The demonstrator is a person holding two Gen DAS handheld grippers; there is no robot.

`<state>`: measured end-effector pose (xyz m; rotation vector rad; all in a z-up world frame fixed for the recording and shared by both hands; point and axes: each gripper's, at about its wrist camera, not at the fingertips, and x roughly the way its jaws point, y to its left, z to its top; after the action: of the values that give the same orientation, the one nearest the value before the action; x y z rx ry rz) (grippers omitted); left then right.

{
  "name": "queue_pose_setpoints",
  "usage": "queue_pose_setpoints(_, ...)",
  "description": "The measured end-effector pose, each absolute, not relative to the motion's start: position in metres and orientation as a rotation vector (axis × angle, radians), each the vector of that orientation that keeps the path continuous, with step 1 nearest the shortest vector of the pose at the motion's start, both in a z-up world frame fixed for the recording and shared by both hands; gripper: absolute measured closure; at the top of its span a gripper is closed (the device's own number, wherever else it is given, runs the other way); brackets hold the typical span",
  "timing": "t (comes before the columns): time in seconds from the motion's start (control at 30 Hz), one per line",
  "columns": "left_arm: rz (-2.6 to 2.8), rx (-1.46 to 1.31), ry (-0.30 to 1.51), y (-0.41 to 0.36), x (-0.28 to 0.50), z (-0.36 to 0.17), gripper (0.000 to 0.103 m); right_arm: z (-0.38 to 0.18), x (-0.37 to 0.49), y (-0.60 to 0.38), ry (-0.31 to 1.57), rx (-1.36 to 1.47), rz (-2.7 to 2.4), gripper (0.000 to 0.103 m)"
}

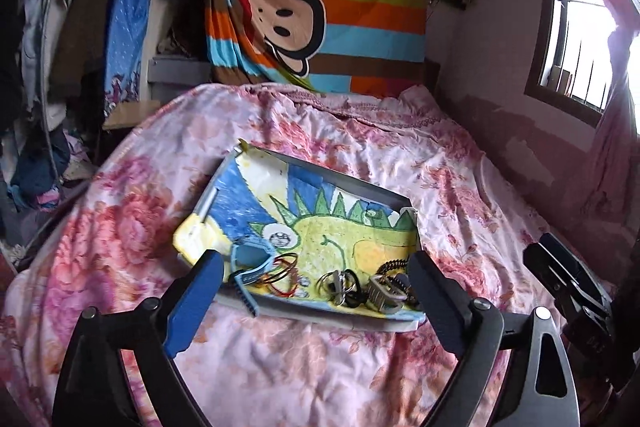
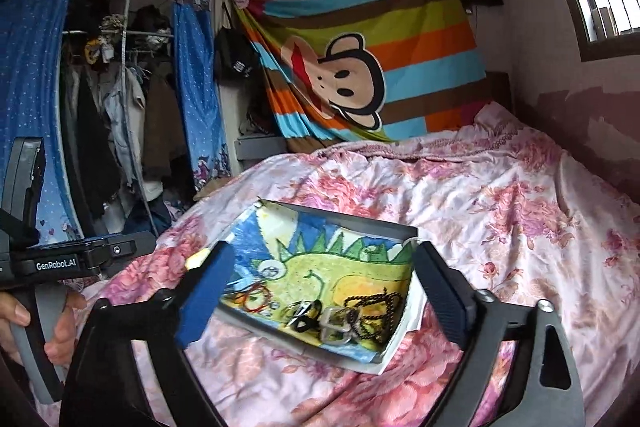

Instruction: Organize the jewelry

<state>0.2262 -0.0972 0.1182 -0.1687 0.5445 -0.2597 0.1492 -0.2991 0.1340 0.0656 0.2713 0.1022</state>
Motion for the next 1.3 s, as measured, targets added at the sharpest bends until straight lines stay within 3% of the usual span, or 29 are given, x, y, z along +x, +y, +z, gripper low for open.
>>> queue_pose_setpoints(0.13,-0.238,-0.149,0.499,-0.085,0.199,0.122,0.004,0.133,0.121,-0.286,0.249,0.060,0.097,0.002)
queue_pose_setpoints(0.77,-0.174,-0.056,0.376,-0.036,0.068,0.109,0.000,0.119,-0.008,-0.231,0.183,0.014,0.091,0.002)
queue_pose_setpoints(1.3,-0.156,-0.030,0.404,-0.019,0.039,0.058,0.000,0.070,-0.002,-0.232,0.330,0.022,0.031,0.002)
